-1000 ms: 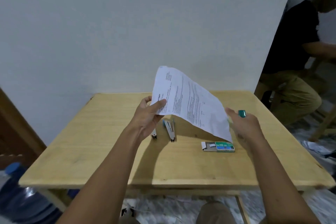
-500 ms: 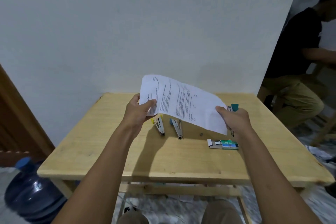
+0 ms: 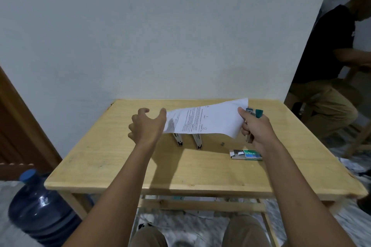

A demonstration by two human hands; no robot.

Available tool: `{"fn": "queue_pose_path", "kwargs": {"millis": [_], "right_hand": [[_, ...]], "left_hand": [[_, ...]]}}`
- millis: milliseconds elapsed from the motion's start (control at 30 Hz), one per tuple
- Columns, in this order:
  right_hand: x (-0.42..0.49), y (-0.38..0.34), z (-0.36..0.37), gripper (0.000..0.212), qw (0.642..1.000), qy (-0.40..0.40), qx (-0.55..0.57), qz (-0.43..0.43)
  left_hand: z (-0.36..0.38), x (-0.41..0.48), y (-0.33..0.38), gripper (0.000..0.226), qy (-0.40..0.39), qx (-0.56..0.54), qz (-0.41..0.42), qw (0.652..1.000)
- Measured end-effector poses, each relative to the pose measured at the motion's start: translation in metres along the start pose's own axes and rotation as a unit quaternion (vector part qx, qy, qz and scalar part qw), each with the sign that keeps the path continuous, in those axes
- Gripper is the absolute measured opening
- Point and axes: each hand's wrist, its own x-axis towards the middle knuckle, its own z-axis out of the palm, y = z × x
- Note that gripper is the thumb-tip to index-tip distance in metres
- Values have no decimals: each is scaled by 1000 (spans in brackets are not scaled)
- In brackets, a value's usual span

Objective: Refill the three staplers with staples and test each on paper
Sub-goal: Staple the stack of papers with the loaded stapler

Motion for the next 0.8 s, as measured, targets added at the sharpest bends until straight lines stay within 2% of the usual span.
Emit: {"fn": "queue_pose_path", "kwargs": {"millis": [67,233,333,433,500,567,600,667,700,800], "right_hand": [[0,-1,4,17,998,-25,61,5],[-7,-11,21,9,983,-101,154,2],[-10,-17,35,10,968,-142,208,-9],[-9,-24,51,21,943,-180,278,-18],[-9,-28,62,40,931,-195,309,-18],[-13,-32,74,56,924,-202,324,-1],[-16,-34,79,55,924,-210,319,8],[-23,-37,85,25,935,-214,282,17],[-25,-36,86,13,940,-207,270,21],[-30,-32,82,12,960,-169,222,17]], "left_hand": [[2,-2,5,64,-33,0,4,999],[-1,-5,23,74,-192,-128,-31,973],[-5,-6,35,66,-228,-155,-34,961],[-12,-5,44,47,-247,-203,-33,947],[-18,-4,49,52,-261,-240,-49,934],[-25,-3,54,58,-287,-303,-85,905],[-28,-2,56,62,-304,-341,-102,884],[-31,-2,56,62,-323,-404,-122,847],[-32,-2,55,59,-326,-419,-120,839],[-31,-1,45,41,-312,-430,-89,842]]}}
